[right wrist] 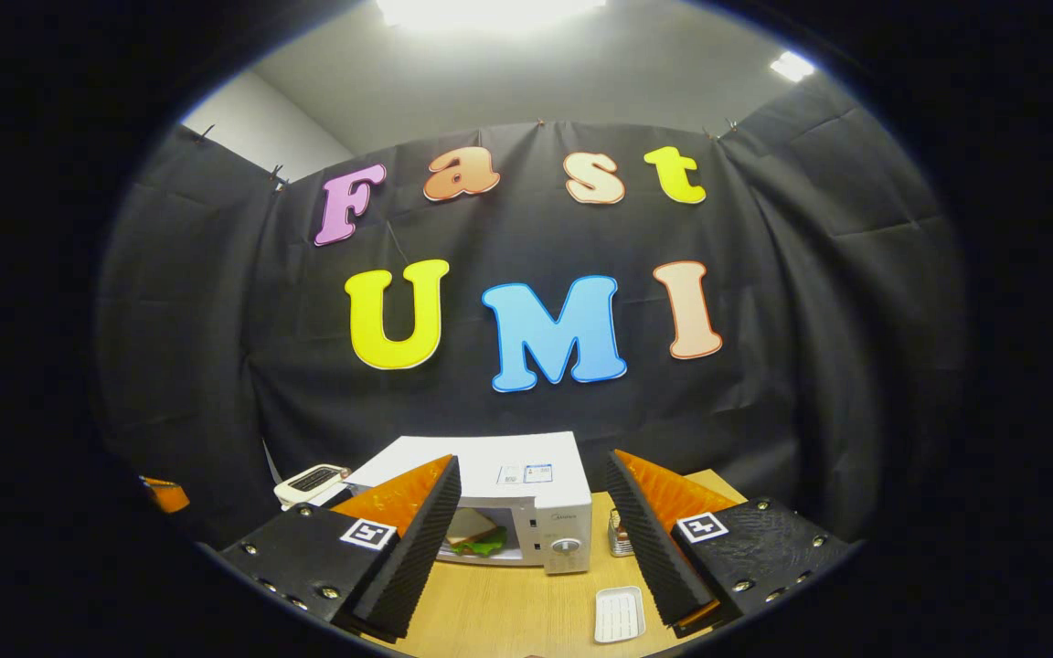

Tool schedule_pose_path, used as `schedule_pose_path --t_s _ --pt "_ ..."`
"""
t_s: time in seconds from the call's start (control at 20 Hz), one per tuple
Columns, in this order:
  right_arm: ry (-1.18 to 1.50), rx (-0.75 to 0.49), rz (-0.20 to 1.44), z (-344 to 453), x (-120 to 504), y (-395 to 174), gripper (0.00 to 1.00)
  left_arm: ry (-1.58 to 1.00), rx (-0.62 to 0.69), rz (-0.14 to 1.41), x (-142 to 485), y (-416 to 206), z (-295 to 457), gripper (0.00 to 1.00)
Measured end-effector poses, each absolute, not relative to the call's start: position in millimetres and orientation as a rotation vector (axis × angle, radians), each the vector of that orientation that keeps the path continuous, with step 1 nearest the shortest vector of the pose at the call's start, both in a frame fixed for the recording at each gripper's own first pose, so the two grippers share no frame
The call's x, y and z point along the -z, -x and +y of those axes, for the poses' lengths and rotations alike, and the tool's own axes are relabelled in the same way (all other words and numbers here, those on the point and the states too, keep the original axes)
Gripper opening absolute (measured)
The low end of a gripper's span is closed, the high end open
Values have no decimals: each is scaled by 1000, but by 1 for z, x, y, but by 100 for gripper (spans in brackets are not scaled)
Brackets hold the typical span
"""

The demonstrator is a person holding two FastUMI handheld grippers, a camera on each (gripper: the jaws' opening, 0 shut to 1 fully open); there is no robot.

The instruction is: Open the microwave oven with the left hand, put the food in, and close the microwave oven.

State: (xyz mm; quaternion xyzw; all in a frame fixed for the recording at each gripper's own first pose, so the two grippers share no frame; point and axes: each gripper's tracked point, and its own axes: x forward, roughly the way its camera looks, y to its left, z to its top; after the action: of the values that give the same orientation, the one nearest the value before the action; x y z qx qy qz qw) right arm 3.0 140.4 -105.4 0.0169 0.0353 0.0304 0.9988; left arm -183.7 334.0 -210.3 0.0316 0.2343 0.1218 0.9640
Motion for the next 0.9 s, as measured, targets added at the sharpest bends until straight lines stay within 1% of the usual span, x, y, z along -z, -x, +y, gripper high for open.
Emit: schedule_pose_path --t_s 0.05,0.15,0.2,0.3,0.65,0.9 --pt "-33 -65 77 141 107 -3 96 -60 -250 517 229 195 339 6" --pt "-32 -73 84 141 108 -2 96 -58 -241 588 258 208 337 7" --pt "-31 -77 86 142 109 -4 96 -62 -233 611 268 213 336 6" --pt "-27 -81 84 142 109 -4 96 -61 -208 639 281 219 326 7" --pt "-20 -76 88 133 108 -3 96 -78 -133 674 297 211 297 7" --pt "-27 -62 89 122 108 -6 96 -55 -52 671 296 203 255 7"
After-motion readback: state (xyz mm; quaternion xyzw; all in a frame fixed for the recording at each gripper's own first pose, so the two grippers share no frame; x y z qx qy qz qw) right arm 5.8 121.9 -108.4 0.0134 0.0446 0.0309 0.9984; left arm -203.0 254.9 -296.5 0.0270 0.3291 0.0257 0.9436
